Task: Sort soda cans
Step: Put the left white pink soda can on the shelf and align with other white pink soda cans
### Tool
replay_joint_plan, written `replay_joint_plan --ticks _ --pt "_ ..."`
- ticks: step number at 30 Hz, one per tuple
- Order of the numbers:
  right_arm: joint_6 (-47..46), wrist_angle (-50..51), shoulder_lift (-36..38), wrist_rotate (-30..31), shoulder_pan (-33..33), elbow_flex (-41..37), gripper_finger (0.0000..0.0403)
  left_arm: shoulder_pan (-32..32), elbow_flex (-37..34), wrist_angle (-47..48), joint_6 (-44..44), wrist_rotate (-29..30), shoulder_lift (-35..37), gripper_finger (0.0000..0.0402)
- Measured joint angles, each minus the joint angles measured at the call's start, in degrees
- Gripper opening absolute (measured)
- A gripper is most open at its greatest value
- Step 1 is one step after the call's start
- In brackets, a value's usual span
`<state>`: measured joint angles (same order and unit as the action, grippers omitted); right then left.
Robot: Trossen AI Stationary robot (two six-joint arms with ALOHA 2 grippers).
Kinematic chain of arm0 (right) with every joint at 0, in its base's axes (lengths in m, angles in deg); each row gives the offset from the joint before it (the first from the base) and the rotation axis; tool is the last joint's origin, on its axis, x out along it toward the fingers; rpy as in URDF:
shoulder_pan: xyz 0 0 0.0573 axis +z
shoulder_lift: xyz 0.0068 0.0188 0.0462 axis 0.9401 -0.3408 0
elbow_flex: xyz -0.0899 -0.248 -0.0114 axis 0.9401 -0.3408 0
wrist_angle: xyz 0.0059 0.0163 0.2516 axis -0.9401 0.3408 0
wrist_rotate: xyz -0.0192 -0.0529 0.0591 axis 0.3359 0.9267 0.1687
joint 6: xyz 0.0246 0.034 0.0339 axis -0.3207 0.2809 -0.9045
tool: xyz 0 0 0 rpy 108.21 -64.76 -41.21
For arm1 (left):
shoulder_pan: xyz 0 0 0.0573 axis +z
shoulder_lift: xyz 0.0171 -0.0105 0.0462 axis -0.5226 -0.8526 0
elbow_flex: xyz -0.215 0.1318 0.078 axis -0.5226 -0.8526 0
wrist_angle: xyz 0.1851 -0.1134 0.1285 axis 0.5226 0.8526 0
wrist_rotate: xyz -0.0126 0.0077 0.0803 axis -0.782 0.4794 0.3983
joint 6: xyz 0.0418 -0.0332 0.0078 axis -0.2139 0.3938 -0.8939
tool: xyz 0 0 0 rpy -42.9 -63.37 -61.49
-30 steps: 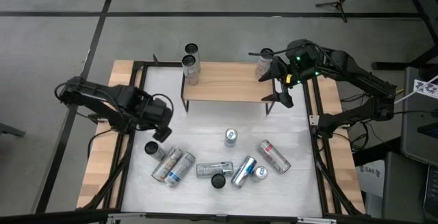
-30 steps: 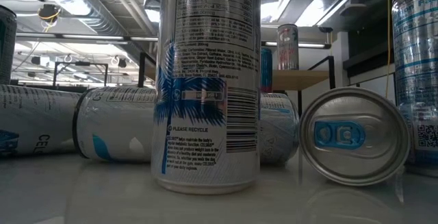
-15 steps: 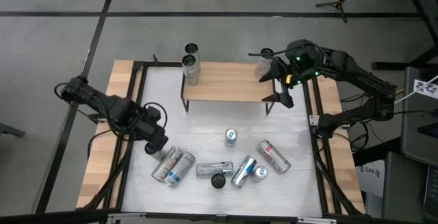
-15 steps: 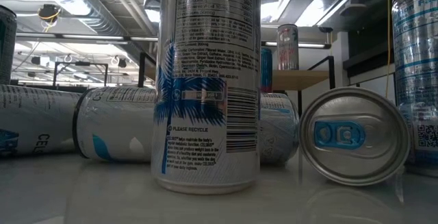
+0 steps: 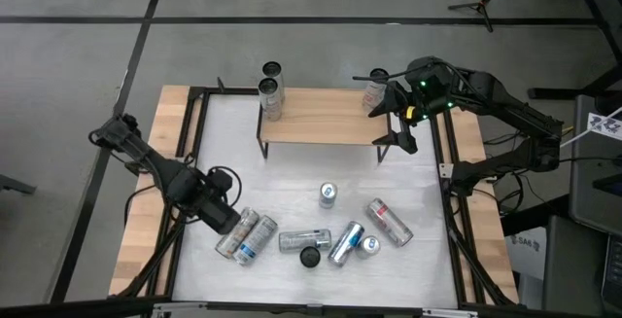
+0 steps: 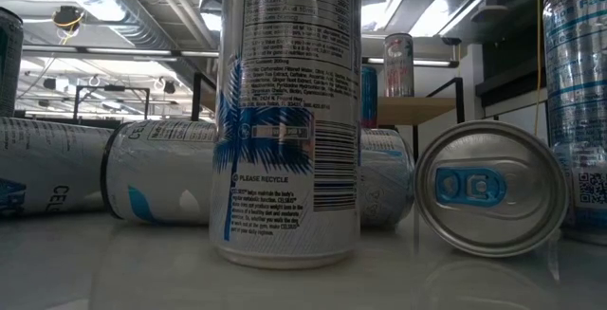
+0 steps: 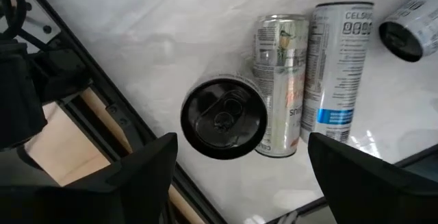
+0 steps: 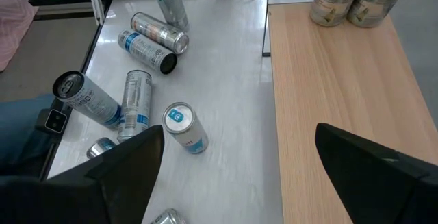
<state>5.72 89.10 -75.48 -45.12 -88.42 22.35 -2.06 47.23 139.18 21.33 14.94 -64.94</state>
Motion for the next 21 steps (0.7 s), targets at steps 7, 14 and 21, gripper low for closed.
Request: replay_joint_plan --ticks 7,14,21 --pt "0.0 0.0 0.0 0.0 0.0 0.0 0.0376 -0.6 0.0 0.0 -0.1 0.0 -2.8 0.0321" --pt "0.0 0.0 0.0 0.0 0.0 0.0 0.0376 -1.3 -1.2 -0.3 -0.2 0.1 -3.9 0.0321" --pt "0.0 0.0 0.0 0.0 0.0 0.0 0.0376 -1.8 -5.8 -3.7 -0.4 0.2 -3.8 0.0321"
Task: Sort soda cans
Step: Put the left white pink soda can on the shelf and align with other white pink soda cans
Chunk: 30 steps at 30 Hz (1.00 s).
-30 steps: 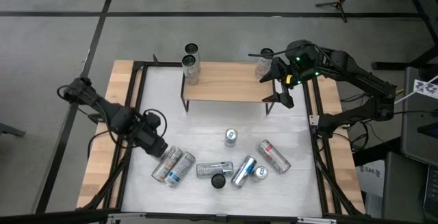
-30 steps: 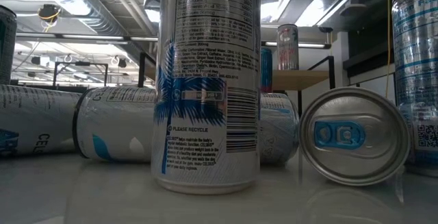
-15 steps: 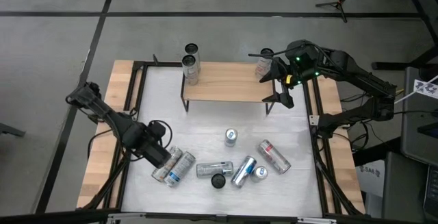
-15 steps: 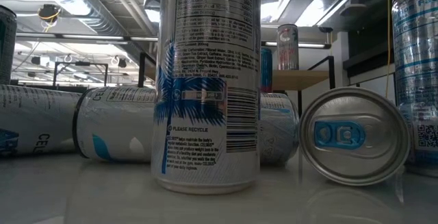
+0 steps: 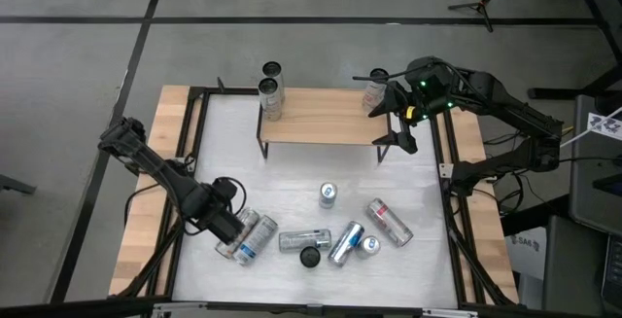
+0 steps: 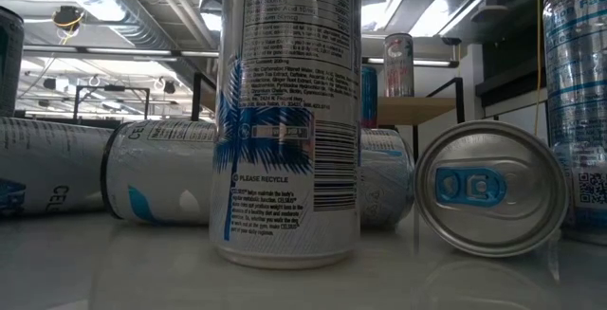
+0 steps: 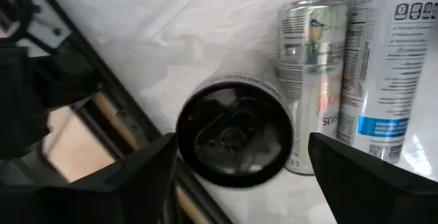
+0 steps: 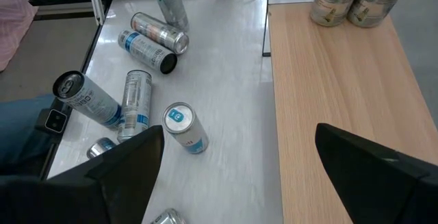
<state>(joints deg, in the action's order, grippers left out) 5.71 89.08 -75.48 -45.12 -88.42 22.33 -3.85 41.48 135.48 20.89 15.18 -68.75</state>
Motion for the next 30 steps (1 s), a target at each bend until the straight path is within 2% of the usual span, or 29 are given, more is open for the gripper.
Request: replay_joint_plan --ticks 16,22,30 --pt "0.0 0.0 0.0 0.0 0.0 0.0 0.0376 0.0 -7.2 -5.9 -1.5 0.3 0.0 0.0321" --pt "0.0 0.0 0.0 0.0 0.0 0.0 0.0376 0.1 -7.3 -6.1 -1.5 3.0 0.0 0.0319" --pt "0.0 0.0 0.0 0.0 0.0 0.0 0.0376 0.1 -7.3 -6.2 -1.2 3.1 0.0 0.0273"
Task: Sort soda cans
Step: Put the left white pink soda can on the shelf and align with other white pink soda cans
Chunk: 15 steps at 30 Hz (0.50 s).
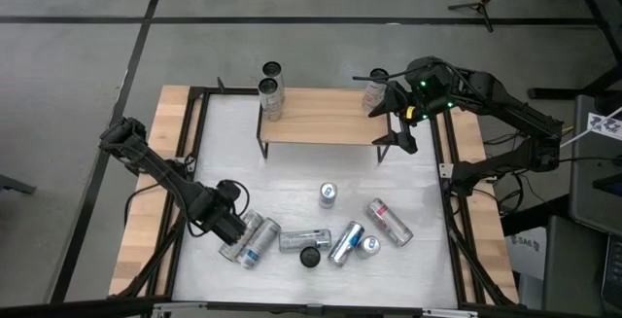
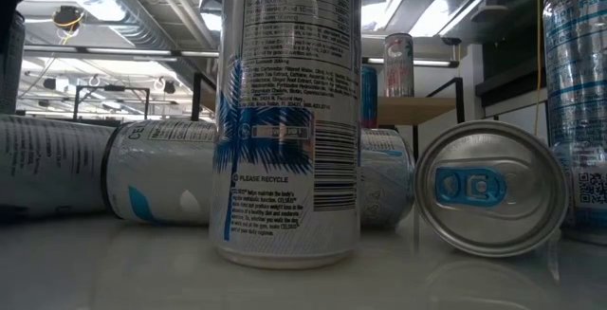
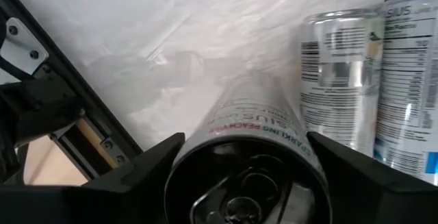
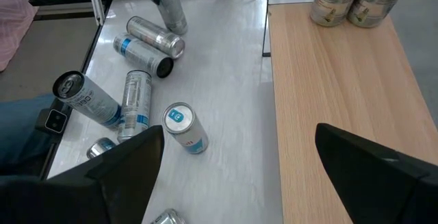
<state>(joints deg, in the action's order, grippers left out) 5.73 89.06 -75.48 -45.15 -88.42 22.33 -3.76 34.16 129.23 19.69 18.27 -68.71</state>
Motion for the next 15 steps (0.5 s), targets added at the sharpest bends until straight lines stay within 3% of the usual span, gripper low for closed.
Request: replay_joint_plan --ticks 4,15 --pt "0.0 0.0 0.0 0.0 0.0 0.0 0.0376 0.0 0.0 -0.1 0.0 0.0 0.0 0.0253" --pt "0.0 -0.1 0.0 0.0 0.0 0.0 0.0376 1.2 1.7 1.4 -1.0 -0.5 0.6 0.0247"
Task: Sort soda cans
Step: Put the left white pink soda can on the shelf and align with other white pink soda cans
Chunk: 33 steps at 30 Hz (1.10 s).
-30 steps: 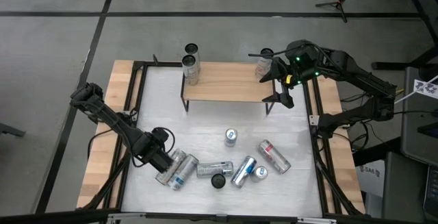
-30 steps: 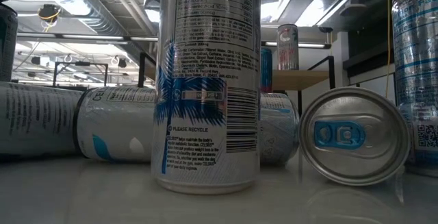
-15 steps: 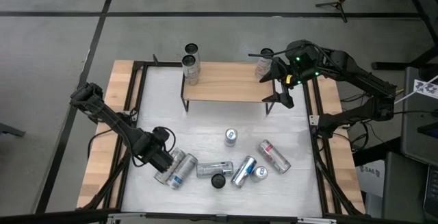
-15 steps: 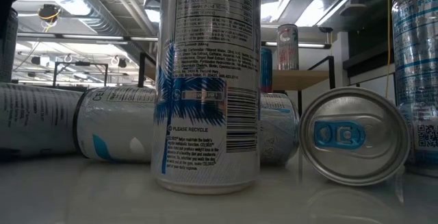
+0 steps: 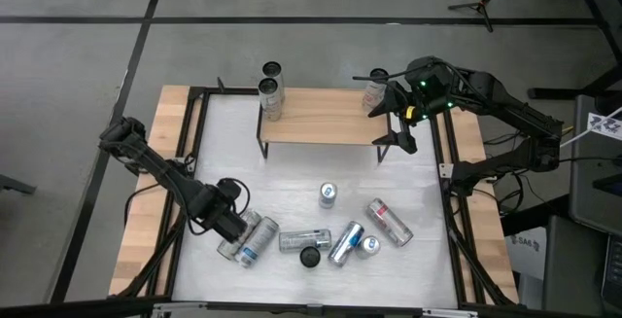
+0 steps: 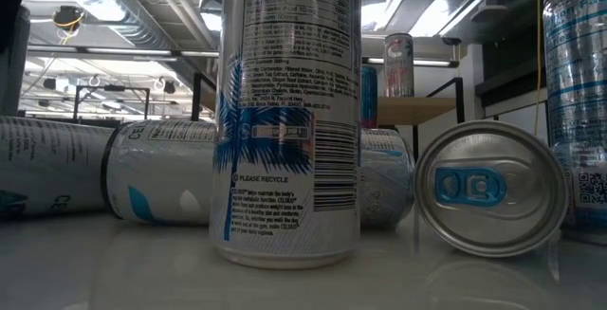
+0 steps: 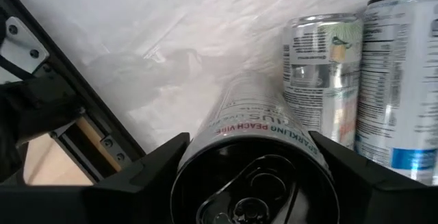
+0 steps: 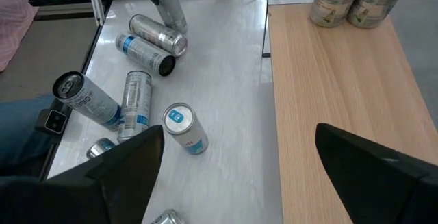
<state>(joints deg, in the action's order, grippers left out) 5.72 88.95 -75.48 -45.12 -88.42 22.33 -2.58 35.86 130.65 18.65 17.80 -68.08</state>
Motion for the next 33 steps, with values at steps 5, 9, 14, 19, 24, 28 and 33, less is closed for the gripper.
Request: replay_joint_plan --ticks 5,9,14,19,24,28,33 --pt "0.0 0.0 0.0 0.0 0.0 0.0 0.0376 1.9 5.0 5.1 -3.4 -0.4 0.1 0.0246" --pt "0.0 0.0 0.0 0.0 0.0 0.0 0.0376 3.9 9.7 8.9 -5.7 0.7 0.1 0.0246" --pt "0.0 0.0 0.0 0.0 0.0 0.0 0.0376 6.8 14.6 9.0 -10.0 2.1 0.2 0.0246" --pt "0.0 -0.1 0.0 0.0 0.0 0.0 0.0376 10.5 19.5 9.1 -14.6 2.3 0.3 0.0245" --pt "0.0 -0.1 0.0 0.0 0.0 0.0 0.0376 14.3 24.2 9.0 -19.3 3.8 0.3 0.0245" --pt "0.0 -0.1 0.0 0.0 0.0 0.0 0.0376 17.8 26.8 8.6 -23.9 5.2 0.3 0.0245" --pt "0.0 -0.1 0.0 0.0 0.0 0.0 0.0376 23.0 27.9 3.6 -31.9 5.1 0.3 0.0245"
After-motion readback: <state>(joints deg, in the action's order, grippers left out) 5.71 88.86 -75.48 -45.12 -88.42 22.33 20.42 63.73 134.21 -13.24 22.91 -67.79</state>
